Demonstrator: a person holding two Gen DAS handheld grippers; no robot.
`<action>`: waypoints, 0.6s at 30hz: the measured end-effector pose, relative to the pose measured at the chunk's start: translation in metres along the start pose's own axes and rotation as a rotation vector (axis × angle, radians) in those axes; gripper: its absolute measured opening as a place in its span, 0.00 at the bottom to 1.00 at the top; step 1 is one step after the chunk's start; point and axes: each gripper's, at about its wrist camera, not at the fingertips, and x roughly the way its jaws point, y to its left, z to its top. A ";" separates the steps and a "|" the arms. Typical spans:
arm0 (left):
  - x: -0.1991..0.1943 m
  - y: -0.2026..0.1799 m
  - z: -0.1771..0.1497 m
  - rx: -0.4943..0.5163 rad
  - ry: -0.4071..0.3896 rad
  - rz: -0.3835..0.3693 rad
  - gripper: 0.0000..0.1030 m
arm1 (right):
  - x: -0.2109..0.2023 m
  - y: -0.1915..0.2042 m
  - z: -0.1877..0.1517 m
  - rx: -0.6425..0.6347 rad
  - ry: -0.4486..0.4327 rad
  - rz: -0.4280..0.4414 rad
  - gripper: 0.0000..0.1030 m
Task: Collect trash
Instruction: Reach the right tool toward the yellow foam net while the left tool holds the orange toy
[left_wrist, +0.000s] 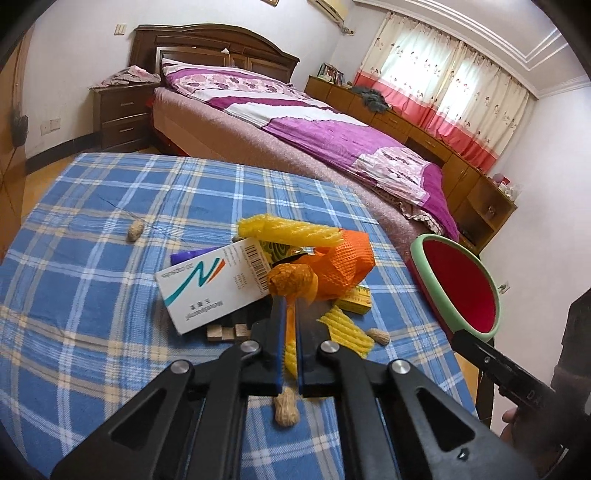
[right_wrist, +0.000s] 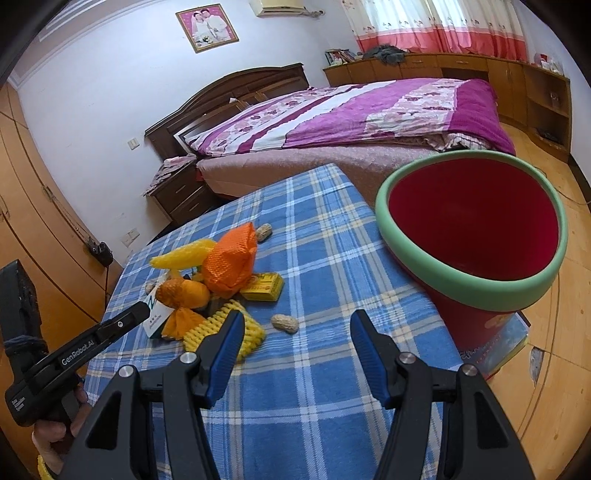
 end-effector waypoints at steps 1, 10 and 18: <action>-0.002 0.002 0.000 -0.002 0.000 0.003 0.03 | 0.000 0.002 0.000 -0.003 -0.001 0.001 0.61; -0.014 0.021 -0.004 -0.026 -0.006 0.036 0.02 | 0.008 0.021 -0.002 -0.044 0.026 0.028 0.61; -0.005 0.022 -0.002 -0.027 0.039 0.028 0.02 | 0.015 0.032 -0.006 -0.060 0.043 0.047 0.61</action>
